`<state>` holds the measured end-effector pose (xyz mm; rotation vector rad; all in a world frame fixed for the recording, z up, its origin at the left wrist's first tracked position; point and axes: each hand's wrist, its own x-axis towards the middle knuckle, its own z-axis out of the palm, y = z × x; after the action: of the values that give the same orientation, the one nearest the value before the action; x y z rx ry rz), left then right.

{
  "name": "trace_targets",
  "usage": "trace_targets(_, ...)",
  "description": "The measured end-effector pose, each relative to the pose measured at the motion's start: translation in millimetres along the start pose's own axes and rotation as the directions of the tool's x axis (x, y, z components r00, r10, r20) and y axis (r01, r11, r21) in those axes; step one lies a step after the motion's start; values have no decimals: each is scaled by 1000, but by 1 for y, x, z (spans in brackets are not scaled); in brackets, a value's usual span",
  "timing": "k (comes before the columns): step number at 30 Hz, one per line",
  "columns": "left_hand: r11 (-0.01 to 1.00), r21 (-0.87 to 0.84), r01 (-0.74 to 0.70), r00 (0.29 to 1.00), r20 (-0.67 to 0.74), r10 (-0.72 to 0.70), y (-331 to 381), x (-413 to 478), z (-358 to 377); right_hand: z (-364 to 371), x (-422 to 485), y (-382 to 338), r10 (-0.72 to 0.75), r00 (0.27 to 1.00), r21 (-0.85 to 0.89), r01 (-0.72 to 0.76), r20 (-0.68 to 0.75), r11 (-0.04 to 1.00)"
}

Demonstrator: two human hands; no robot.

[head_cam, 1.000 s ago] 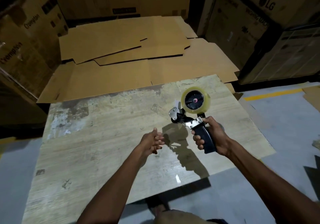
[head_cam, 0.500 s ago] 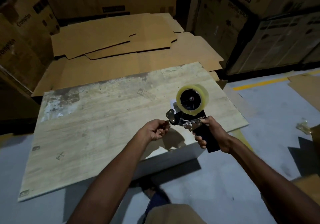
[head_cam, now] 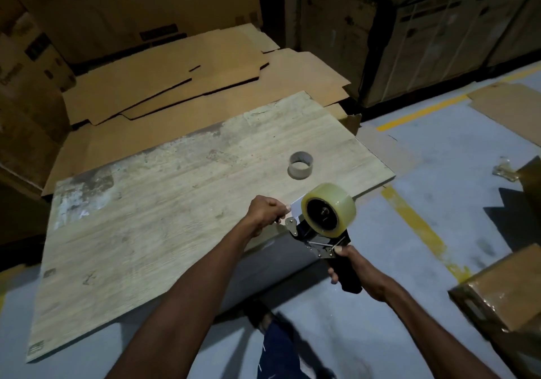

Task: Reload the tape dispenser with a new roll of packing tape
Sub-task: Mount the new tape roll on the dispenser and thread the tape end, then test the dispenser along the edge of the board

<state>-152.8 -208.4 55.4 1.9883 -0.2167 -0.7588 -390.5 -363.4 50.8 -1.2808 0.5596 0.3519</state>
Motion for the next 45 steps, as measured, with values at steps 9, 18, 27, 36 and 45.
trace_targets(9, 973, 196, -119, 992, 59, 109, -17, 32, 38, -20, 24, 60, -113, 988, 61, 120, -104, 991)
trace_targets(18, 900, 348, -264, 963, 51, 263, -27, 68, 47, -30, 71, 77, -167, 972, -15, 166, -167, 986)
trace_targets(27, 799, 452, -396, 888, -32, 459, -45, 83, 38, -36, 81, 80, -179, 980, 15, 181, -90, 983)
trace_targets(36, 44, 579, -814, 548, 741, 388, -73, 86, -8, -37, 78, 84, -119, 991, 48, 122, -68, 991)
trace_targets(45, -98, 641, -761, 630, 767, 122, -56, 79, -5, -30, 73, 75, -105, 992, 187, 116, -70, 975)
